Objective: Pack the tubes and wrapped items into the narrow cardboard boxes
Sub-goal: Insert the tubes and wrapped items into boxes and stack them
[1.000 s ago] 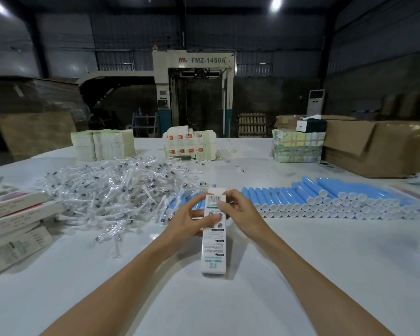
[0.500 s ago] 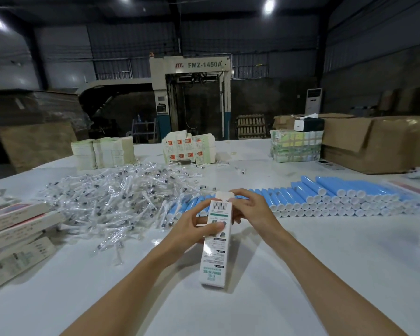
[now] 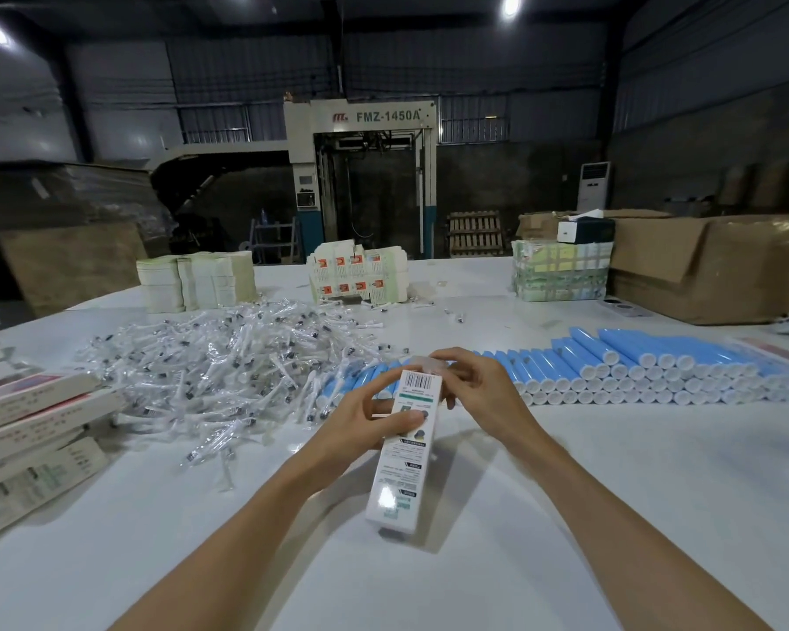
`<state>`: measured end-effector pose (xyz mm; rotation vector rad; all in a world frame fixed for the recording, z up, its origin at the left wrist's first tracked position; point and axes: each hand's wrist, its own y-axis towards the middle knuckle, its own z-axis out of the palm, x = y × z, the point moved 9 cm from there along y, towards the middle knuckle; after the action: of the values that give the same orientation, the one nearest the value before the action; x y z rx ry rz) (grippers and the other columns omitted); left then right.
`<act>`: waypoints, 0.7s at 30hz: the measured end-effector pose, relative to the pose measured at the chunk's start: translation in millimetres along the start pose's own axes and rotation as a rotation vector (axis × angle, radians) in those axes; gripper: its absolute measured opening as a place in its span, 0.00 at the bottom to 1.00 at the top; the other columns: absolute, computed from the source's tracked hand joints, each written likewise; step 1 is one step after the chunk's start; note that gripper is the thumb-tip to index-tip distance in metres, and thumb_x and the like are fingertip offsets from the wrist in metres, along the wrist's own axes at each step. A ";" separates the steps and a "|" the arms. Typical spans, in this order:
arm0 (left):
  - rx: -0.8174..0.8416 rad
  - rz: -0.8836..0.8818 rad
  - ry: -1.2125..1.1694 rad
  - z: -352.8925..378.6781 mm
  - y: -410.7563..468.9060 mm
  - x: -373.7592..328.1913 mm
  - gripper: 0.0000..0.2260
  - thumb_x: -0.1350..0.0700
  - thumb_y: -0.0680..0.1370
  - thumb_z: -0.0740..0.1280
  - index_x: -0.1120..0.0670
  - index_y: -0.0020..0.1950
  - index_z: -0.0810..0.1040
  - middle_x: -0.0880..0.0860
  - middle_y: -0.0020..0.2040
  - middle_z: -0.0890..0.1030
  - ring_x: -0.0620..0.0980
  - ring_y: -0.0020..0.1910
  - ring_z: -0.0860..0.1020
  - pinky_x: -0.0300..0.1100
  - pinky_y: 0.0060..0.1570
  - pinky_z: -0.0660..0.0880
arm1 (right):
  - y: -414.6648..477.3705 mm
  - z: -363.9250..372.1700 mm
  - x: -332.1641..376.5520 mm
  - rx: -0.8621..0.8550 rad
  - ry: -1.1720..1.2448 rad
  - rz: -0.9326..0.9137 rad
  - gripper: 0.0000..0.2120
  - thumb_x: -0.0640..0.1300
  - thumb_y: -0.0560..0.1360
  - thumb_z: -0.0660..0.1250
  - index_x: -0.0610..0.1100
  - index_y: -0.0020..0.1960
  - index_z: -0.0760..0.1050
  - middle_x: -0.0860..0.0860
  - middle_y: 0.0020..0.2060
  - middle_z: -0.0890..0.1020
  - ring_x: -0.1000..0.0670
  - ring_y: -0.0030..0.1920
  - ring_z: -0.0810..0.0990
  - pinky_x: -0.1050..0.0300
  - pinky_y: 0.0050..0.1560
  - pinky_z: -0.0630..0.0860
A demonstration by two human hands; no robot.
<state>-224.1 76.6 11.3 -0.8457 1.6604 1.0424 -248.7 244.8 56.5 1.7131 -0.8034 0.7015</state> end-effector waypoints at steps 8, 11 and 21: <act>0.019 0.055 0.056 3.4 -2.0 -7.4 0.29 0.47 0.80 0.77 0.35 0.78 0.70 0.56 0.58 0.88 0.56 0.55 0.88 0.45 0.50 0.83 | -1.8 -4.1 5.6 -0.011 0.064 -0.001 0.11 0.33 0.82 0.67 0.46 0.52 0.86 0.46 0.40 0.88 0.43 0.33 0.80 0.50 0.36 0.79; -0.008 0.072 0.046 0.4 -2.0 -9.9 0.33 0.47 0.79 0.79 0.36 0.79 0.65 0.57 0.60 0.88 0.58 0.56 0.87 0.49 0.53 0.84 | -2.6 0.5 8.4 0.028 0.182 0.054 0.08 0.40 0.83 0.68 0.45 0.55 0.86 0.44 0.46 0.89 0.42 0.45 0.88 0.52 0.43 0.84; -0.046 0.094 0.093 3.7 1.5 -14.4 0.35 0.43 0.74 0.82 0.37 0.74 0.64 0.55 0.58 0.88 0.57 0.54 0.88 0.48 0.47 0.85 | -3.8 4.9 3.9 0.001 0.485 0.294 0.08 0.47 0.80 0.72 0.43 0.50 0.87 0.41 0.47 0.88 0.45 0.48 0.87 0.58 0.45 0.82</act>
<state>-219.9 81.4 24.8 -0.8646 1.7740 1.1242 -243.1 240.3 56.2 1.3514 -0.7107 1.2595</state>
